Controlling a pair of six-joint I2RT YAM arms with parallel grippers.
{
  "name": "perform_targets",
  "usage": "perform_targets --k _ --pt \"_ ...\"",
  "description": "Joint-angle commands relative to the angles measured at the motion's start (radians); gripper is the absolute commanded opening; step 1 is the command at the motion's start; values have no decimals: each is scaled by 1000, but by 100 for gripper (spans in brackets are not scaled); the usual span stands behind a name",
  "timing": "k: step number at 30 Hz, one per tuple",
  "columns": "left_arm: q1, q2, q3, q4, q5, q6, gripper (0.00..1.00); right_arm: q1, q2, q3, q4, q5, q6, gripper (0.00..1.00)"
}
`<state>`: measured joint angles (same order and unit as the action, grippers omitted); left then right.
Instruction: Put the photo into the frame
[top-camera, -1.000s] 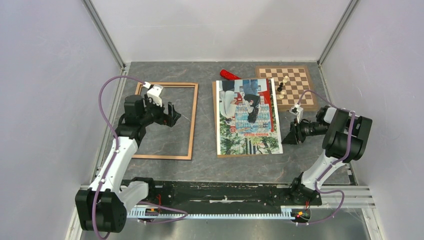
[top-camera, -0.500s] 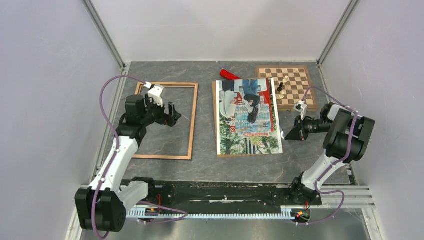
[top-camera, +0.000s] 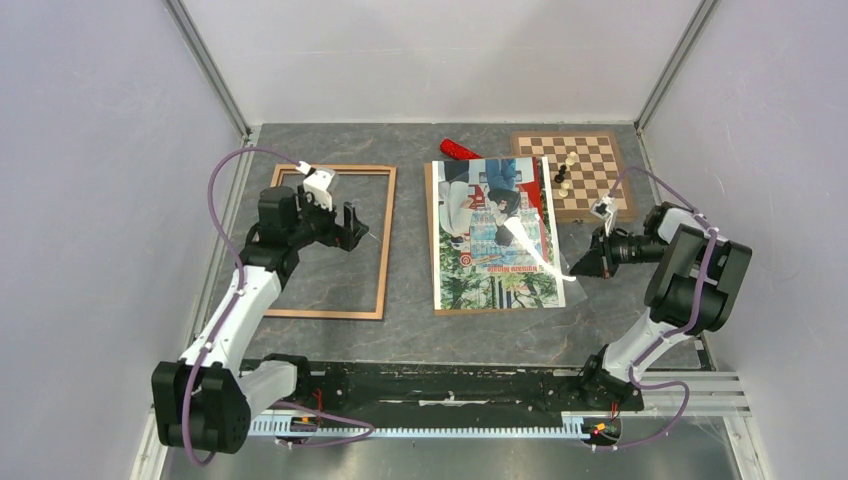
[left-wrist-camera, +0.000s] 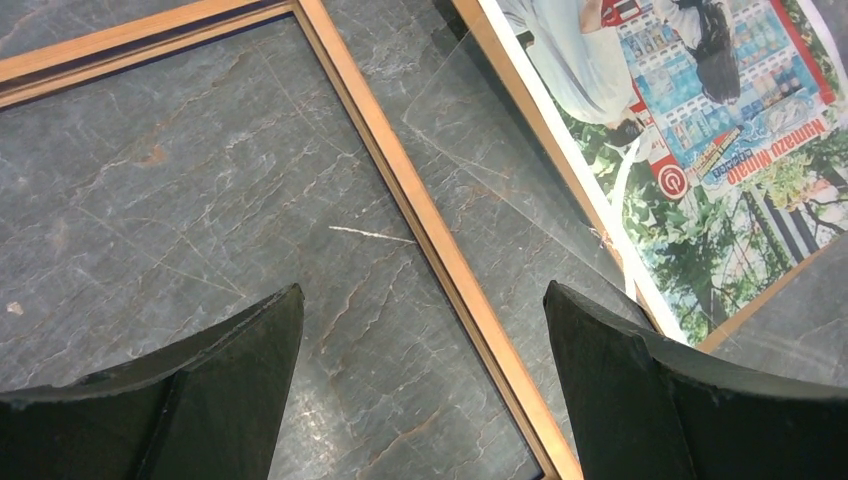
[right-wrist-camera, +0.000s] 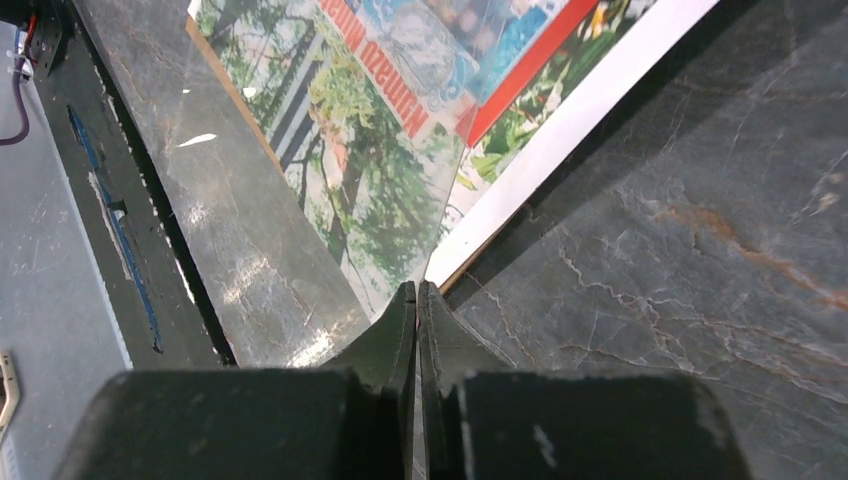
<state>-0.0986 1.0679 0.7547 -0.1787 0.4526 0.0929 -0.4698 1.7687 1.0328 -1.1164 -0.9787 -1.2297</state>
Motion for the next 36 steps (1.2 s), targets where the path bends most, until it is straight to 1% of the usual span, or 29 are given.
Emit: perform_targets --k 1,5,10,19,23,25,28,36 --pt "-19 45 17 90 24 -56 96 -8 -86 43 -11 -79 24 0" --pt "-36 103 17 123 51 -128 96 -7 -131 40 -2 -107 59 0" --pt "-62 182 -16 216 108 -276 94 -9 -183 2 84 -116 162 0" --pt "-183 301 -25 221 120 -499 91 -10 -306 -156 397 -93 455 0" --pt "-200 378 -25 218 97 -641 90 -10 -358 -218 510 -72 560 0" --pt "-203 417 -24 206 91 -700 89 -10 -377 -236 539 -61 587 0" --pt "-222 454 -29 196 82 -752 88 -10 -384 -249 539 -54 591 0" --pt "-312 480 -29 184 33 -803 88 -10 -392 -267 538 -55 598 0"
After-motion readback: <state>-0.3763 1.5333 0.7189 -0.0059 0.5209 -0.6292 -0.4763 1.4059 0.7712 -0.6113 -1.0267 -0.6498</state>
